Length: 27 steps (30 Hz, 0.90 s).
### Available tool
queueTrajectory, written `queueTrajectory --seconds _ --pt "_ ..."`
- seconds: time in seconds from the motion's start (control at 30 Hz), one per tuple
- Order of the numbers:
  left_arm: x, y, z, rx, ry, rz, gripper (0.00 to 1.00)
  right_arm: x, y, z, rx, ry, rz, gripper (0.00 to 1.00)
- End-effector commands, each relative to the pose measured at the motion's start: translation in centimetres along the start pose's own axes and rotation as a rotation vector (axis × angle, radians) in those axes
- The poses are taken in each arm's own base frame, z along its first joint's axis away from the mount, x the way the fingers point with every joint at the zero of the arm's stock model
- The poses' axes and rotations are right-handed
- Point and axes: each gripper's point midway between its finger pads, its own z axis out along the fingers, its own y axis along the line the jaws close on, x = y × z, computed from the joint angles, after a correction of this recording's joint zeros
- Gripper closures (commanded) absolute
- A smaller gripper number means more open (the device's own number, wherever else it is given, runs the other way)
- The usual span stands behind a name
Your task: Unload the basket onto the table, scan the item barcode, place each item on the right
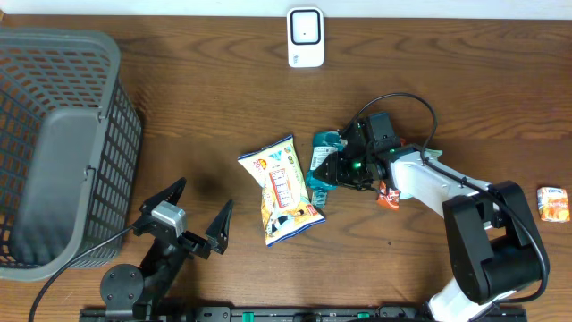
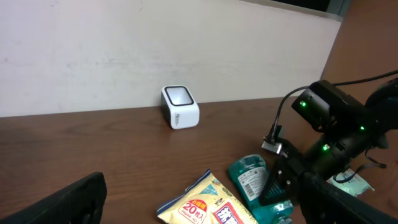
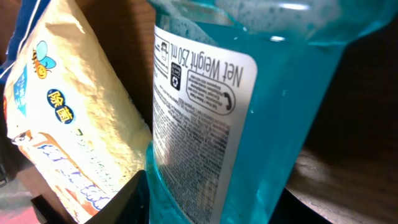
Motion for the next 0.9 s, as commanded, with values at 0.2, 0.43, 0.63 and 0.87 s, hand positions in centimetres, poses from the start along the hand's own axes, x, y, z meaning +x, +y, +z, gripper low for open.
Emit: queueTrajectory --seconds 0.2,0.43,0.63,0.87 --pt "-0.2 -0.3 -0.1 0.015 -0.006 -0.001 0.02 1.4 -3.3 0.7 0.070 0.047 -0.046 0.80" --pt "-0.2 -0.3 -0.1 0.015 -0.006 -0.001 0.02 0.5 -0.4 -3.2 0.047 -0.014 -0.250 0.92" --pt "-0.2 -0.3 -0.1 0.015 -0.006 -0.001 0.02 1.0 3.1 -7.9 -0.003 -0.092 -0.441 0.96" --pt "-0.2 -0.3 -0.1 0.015 -0.006 -0.001 0.02 1.6 4.7 -8.8 -0.040 -0.104 -0.488 0.53"
